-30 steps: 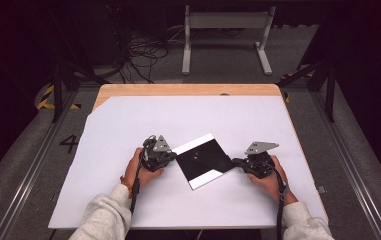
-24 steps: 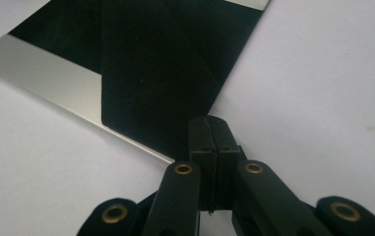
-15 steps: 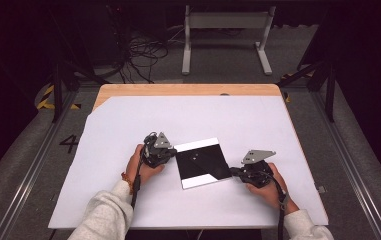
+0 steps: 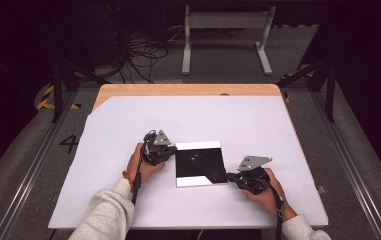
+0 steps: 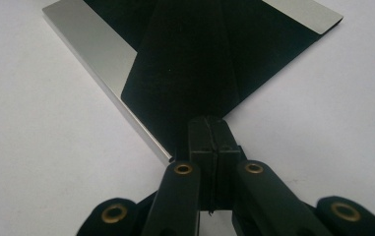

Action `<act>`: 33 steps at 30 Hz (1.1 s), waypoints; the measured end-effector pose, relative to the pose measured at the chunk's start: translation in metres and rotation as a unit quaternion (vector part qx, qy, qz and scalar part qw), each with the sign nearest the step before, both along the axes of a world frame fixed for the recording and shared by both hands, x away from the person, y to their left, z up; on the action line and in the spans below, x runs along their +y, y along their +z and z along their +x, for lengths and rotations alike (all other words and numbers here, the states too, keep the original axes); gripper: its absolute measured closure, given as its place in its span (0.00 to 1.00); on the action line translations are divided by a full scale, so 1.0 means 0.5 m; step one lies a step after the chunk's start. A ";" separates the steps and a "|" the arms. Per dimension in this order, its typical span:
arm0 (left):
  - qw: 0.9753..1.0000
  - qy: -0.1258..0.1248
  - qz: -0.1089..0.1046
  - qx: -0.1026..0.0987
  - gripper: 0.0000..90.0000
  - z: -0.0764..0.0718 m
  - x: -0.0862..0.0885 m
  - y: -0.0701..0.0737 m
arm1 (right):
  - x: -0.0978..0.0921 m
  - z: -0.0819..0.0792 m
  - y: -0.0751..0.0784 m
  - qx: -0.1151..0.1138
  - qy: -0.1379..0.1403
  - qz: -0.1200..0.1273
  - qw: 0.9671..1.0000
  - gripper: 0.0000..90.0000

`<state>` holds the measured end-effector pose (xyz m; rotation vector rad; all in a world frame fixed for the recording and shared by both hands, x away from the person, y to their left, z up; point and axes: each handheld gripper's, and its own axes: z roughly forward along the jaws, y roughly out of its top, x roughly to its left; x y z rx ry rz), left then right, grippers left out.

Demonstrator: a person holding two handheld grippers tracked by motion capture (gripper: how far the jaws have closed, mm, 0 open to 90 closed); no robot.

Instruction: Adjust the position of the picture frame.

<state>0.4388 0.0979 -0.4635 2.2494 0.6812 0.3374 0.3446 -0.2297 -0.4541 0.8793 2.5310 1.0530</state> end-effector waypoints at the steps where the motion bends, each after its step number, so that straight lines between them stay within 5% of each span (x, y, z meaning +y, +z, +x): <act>1: 1.000 -0.001 0.001 0.000 0.98 0.000 0.000 0.000 | 0.000 0.000 0.000 0.001 0.000 0.001 1.000 1.00; 10: 1.000 0.002 0.001 -0.004 1.00 0.003 -0.002 -0.001 | 0.007 -0.002 0.001 0.015 0.006 0.008 1.000 1.00; 33: 1.000 0.002 -0.003 -0.003 1.00 0.010 -0.001 -0.002 | 0.017 -0.008 0.002 0.002 0.012 -0.008 1.000 1.00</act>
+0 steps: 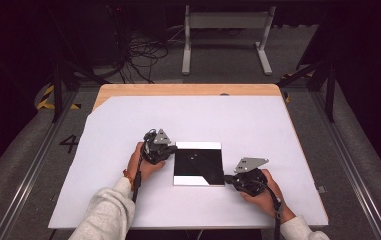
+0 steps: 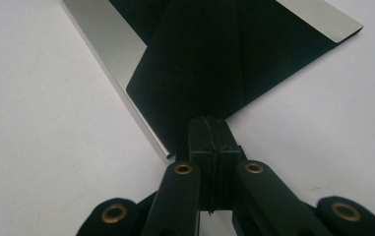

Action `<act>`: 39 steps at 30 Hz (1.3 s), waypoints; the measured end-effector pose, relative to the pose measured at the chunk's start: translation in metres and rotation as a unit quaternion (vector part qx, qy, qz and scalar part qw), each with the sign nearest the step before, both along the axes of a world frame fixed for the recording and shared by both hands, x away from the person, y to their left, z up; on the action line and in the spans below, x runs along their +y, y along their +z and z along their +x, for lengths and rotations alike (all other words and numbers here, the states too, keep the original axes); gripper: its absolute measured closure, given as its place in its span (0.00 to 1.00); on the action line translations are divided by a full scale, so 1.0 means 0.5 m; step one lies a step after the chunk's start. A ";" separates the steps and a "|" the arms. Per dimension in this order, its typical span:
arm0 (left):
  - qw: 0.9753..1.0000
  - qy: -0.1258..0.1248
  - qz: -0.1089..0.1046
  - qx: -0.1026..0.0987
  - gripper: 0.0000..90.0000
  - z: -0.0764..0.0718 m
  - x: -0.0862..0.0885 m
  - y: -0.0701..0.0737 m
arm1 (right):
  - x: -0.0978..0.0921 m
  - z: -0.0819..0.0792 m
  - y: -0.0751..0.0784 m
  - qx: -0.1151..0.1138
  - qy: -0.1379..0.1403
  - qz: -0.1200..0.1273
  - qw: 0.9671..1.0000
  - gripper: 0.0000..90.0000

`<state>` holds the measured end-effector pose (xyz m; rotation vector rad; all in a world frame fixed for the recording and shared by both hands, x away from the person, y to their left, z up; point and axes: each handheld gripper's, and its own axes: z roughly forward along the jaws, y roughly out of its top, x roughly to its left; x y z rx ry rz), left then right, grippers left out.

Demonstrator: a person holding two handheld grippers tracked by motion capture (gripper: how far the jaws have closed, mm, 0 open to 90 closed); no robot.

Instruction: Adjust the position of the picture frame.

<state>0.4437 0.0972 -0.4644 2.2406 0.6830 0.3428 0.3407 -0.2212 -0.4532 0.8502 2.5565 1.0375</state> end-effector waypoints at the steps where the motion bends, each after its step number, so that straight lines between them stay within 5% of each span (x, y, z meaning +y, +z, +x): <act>1: 1.000 0.000 0.000 0.000 1.00 0.000 0.000 0.000 | 0.000 0.000 0.000 0.000 0.000 0.001 1.000 1.00; 11: 1.000 -0.009 -0.002 -0.004 0.99 -0.017 0.011 0.020 | 0.000 0.001 0.001 -0.003 0.007 -0.005 1.000 1.00; 24: 0.999 -0.028 -0.007 -0.025 0.97 -0.085 0.047 0.058 | 0.003 -0.001 0.002 -0.005 0.005 -0.010 1.000 1.00; 39: 0.998 -0.034 -0.033 -0.031 0.92 -0.174 0.136 0.062 | 0.004 -0.004 0.017 0.002 0.004 -0.004 1.000 0.95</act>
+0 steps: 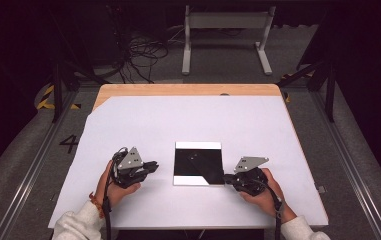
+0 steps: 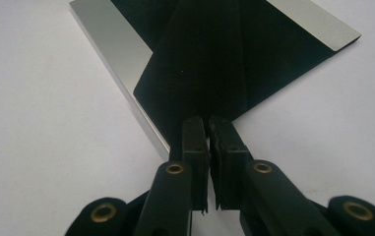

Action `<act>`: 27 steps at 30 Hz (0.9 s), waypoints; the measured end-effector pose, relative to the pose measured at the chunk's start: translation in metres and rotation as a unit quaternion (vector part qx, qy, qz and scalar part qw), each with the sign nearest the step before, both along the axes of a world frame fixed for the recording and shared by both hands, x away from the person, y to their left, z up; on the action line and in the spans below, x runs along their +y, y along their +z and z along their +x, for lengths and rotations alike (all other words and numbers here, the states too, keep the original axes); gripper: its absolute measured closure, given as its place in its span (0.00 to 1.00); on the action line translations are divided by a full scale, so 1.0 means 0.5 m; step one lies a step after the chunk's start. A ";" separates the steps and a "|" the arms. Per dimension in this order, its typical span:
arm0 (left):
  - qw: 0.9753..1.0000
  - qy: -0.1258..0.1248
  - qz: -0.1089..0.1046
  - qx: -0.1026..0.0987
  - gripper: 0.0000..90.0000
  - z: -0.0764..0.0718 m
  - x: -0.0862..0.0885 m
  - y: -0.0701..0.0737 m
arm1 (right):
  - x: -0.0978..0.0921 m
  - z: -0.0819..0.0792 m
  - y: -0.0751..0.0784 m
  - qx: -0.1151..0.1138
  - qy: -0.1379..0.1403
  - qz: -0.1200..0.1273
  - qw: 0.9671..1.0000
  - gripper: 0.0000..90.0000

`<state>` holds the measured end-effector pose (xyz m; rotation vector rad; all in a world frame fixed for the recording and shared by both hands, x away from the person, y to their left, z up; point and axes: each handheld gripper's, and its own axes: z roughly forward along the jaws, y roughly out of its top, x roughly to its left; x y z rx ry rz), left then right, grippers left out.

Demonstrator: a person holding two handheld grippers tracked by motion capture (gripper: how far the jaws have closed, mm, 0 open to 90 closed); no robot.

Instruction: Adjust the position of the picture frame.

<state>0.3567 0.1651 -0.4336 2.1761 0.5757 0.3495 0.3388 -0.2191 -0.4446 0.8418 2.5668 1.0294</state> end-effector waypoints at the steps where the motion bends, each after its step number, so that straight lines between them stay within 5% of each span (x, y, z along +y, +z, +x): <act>1: 1.000 0.000 0.000 0.000 0.92 0.000 0.000 0.000 | 0.001 -0.001 0.001 0.000 0.002 0.000 1.000 0.95; 10: 1.000 0.011 0.011 -0.003 0.85 -0.038 0.027 -0.010 | 0.000 -0.005 0.010 0.005 0.006 -0.005 1.000 0.93; 14: 0.999 0.030 0.022 -0.006 0.74 -0.051 0.045 -0.017 | -0.007 -0.008 0.018 0.014 0.005 -0.004 1.000 0.93; 27: 0.999 0.053 0.011 -0.005 0.58 -0.091 0.089 -0.030 | 0.005 -0.025 0.013 0.044 0.024 -0.040 0.998 0.92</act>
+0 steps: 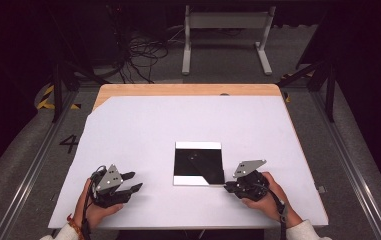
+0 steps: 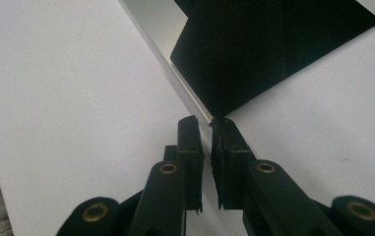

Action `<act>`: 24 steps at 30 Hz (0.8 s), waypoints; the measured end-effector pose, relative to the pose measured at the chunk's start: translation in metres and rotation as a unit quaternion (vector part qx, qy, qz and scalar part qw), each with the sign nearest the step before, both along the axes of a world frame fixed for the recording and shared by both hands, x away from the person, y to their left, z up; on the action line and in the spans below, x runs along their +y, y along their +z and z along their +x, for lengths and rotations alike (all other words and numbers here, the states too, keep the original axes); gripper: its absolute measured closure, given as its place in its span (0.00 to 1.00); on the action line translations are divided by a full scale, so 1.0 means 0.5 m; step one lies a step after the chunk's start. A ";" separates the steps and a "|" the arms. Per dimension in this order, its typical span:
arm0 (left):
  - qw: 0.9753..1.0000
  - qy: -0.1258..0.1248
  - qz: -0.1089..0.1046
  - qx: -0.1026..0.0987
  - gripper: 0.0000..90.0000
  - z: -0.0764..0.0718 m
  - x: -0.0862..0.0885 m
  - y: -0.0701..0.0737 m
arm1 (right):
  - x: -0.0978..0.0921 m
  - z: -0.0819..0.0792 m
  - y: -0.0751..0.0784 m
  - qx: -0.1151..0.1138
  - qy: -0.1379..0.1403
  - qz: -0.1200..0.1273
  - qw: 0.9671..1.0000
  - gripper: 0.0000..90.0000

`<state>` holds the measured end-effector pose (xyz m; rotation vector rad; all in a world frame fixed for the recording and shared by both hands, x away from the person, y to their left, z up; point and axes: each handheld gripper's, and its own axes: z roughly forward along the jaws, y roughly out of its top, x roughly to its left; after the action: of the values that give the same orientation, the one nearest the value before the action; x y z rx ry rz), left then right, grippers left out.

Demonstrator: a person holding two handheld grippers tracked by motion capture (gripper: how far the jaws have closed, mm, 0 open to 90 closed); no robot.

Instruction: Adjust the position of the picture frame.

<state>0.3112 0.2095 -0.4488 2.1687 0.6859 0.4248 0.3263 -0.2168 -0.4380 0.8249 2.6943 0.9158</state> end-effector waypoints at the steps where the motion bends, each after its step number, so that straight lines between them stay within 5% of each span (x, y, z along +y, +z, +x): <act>1: 1.000 0.002 0.002 -0.001 0.55 -0.002 0.001 0.000 | 0.001 -0.001 0.000 0.002 -0.001 -0.003 1.000 0.92; 9: 1.000 0.012 0.005 -0.002 0.45 -0.013 0.002 -0.004 | 0.006 0.002 -0.003 0.006 0.001 -0.020 1.000 0.91; 24: 1.000 0.013 0.011 0.004 0.40 -0.008 -0.004 -0.011 | 0.008 0.006 -0.004 0.010 0.000 -0.014 1.000 0.91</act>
<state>0.3072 0.2077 -0.4541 2.1862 0.7171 0.4397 0.3293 -0.2126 -0.4402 0.8326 2.7167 0.8719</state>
